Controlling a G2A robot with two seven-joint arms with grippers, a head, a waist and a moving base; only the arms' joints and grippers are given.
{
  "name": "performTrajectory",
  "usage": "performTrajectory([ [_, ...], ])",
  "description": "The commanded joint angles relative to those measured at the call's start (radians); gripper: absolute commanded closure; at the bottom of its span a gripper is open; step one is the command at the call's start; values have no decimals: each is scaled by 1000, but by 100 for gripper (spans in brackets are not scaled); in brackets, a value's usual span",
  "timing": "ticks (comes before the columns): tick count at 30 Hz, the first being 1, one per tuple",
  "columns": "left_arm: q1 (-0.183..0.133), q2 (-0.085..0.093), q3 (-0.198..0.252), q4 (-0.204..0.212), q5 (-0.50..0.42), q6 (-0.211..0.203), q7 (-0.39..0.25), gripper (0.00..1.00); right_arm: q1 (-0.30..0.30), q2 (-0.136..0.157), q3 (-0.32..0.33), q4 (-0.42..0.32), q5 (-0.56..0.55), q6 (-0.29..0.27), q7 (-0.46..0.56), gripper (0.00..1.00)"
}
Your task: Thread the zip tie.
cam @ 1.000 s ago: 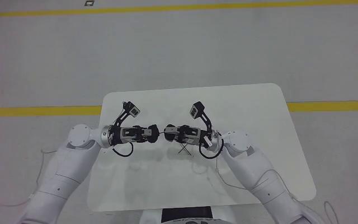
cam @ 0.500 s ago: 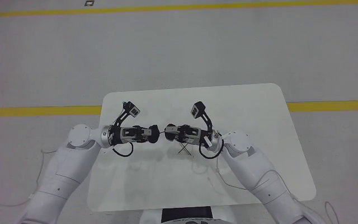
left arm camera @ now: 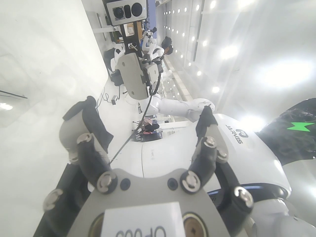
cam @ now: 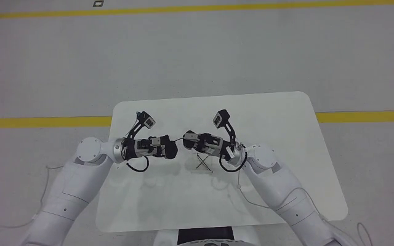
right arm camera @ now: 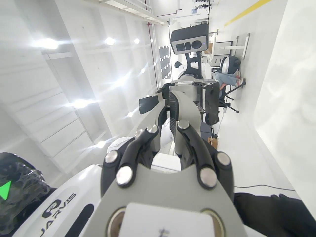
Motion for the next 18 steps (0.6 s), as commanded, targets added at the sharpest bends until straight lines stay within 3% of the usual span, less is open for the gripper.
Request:
performTrajectory([
  [1,-1,0,1,0,-2,1,0,0,0,-1,0,1,3,-3,-13,100],
  [13,-7,-3,18,4,-13,5,1,0,-9,-5,10,-19,1,-31,-125,100],
  [18,-9,-5,26,6,-19,5,3,6,-7,-7,-8,-22,-32,-25,-131,100],
])
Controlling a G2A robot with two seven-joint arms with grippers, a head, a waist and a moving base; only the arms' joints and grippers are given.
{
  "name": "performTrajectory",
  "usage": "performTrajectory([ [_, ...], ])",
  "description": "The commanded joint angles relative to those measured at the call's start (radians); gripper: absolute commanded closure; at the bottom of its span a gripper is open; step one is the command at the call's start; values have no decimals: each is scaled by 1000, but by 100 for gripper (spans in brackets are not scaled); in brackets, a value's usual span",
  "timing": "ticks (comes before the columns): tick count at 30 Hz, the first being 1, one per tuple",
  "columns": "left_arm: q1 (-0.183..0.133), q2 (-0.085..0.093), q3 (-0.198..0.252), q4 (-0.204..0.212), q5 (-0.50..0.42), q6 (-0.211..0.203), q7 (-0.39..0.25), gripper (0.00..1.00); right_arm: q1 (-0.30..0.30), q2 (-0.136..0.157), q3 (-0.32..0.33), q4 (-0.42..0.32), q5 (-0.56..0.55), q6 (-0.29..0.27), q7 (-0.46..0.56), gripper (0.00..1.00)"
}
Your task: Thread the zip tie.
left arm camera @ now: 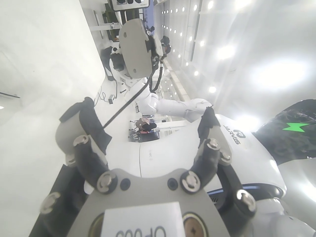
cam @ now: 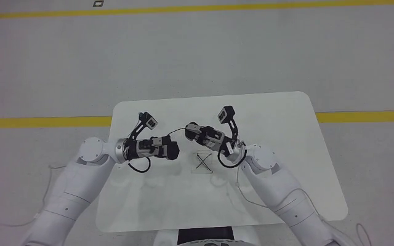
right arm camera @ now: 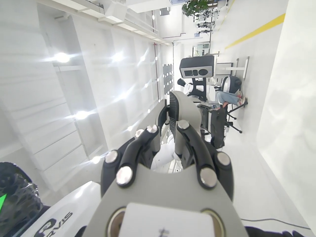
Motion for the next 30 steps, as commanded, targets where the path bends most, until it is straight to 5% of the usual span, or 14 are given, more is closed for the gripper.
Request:
performTrajectory([
  [1,-1,-1,3,1,-1,0,1,7,2,-1,-7,0,-7,2,9,100],
  [13,-5,1,-9,19,1,-11,19,34,3,9,3,10,-60,-1,67,100],
  [30,4,5,-25,13,-15,-13,20,45,2,25,15,23,-145,16,103,100],
])
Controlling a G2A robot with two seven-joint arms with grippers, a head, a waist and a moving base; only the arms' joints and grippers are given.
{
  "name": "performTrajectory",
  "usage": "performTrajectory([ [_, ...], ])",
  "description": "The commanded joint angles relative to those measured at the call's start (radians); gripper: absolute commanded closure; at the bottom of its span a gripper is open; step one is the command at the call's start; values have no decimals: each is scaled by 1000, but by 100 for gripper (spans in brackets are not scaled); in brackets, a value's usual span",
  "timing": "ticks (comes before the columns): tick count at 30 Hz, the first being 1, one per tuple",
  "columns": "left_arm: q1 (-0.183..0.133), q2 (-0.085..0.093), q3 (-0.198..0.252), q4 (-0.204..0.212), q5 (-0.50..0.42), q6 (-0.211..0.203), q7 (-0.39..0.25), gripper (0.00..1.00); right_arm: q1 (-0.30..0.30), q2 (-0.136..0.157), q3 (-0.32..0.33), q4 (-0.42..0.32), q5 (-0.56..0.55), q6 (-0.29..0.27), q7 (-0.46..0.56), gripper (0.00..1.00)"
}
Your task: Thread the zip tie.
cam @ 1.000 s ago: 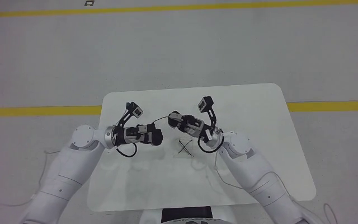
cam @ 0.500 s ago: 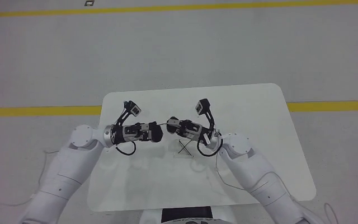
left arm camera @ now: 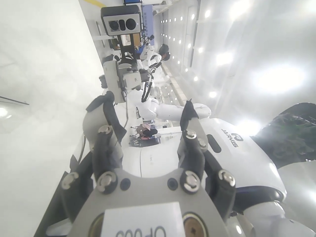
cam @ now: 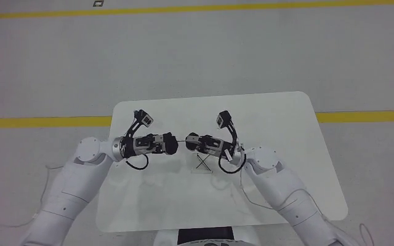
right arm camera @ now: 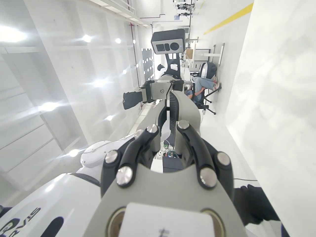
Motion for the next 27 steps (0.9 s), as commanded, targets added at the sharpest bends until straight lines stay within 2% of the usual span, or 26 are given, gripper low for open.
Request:
performTrajectory([
  [1,0,0,-1,0,-5,1,-3,45,1,1,-1,1,-5,-1,-1,100],
  [27,-7,-4,21,5,-15,8,-20,52,3,1,-19,-14,-20,-12,-44,100],
])
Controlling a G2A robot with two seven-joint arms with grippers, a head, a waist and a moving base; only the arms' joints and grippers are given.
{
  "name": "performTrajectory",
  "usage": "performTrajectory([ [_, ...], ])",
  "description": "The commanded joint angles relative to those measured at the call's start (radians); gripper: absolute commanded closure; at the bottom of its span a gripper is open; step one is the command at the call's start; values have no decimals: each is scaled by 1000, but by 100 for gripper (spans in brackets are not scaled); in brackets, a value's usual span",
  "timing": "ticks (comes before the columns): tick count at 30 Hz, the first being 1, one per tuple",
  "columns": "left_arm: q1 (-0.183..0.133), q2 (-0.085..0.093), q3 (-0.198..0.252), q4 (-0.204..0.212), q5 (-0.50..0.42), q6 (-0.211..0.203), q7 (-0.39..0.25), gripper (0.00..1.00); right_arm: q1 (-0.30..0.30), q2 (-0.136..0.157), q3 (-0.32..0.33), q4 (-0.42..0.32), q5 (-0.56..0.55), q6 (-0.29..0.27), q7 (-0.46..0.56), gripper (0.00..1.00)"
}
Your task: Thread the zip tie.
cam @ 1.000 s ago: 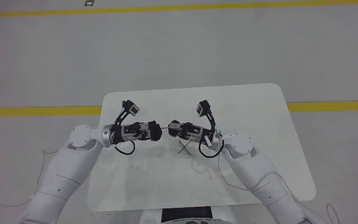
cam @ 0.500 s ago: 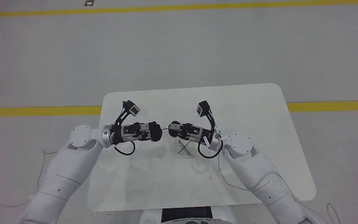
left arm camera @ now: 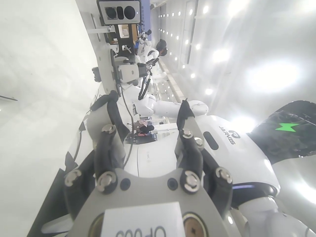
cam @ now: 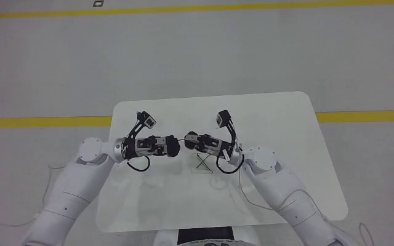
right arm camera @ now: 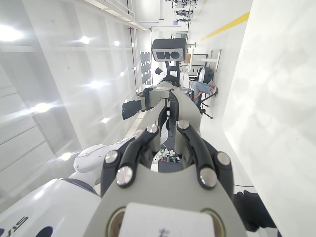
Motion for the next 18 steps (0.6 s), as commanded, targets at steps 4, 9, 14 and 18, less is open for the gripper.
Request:
performTrajectory([
  [4,-1,0,0,2,2,-1,3,53,3,1,-3,1,-13,1,2,100],
  [9,-2,0,2,3,5,-1,6,53,1,2,-1,4,-15,0,-5,100],
  [14,-3,-1,-1,7,1,-2,14,54,0,5,5,13,-24,5,-18,100],
  [18,-2,-1,-1,6,-2,-2,15,54,0,6,6,16,-31,6,-22,100],
])
